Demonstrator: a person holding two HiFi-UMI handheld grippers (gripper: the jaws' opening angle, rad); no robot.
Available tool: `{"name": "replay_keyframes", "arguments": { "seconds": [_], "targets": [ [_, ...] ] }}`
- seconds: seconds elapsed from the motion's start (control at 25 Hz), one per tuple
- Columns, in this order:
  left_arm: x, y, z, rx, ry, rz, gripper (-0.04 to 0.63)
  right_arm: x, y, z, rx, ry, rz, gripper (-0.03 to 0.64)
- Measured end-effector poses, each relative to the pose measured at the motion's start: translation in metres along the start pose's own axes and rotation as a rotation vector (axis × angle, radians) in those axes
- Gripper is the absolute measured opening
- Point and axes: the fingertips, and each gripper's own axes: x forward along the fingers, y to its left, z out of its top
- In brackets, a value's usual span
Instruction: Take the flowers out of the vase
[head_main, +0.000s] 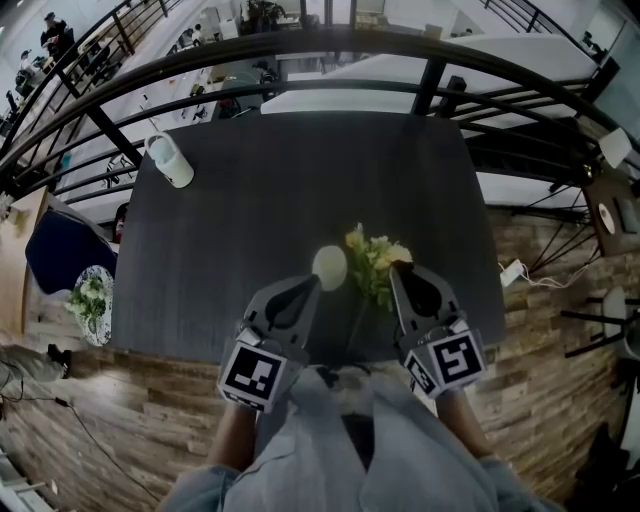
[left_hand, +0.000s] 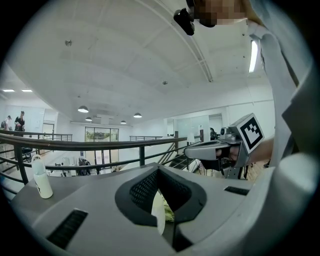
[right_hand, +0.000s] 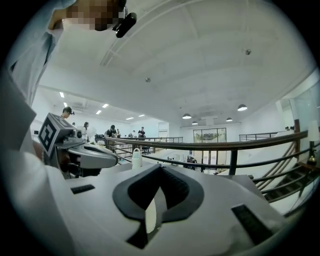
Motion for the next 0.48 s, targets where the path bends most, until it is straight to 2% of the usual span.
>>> {"name": "replay_keyframes", "arguments": {
  "seconds": [0.48],
  "targets": [
    [-0.0010,-0.0006,-0.0016,-0.007,0.004,-0.002,0.000,0.0026,0.0023,-0.0033,0.001,0.021,0.010,0.002]
  ]
}}
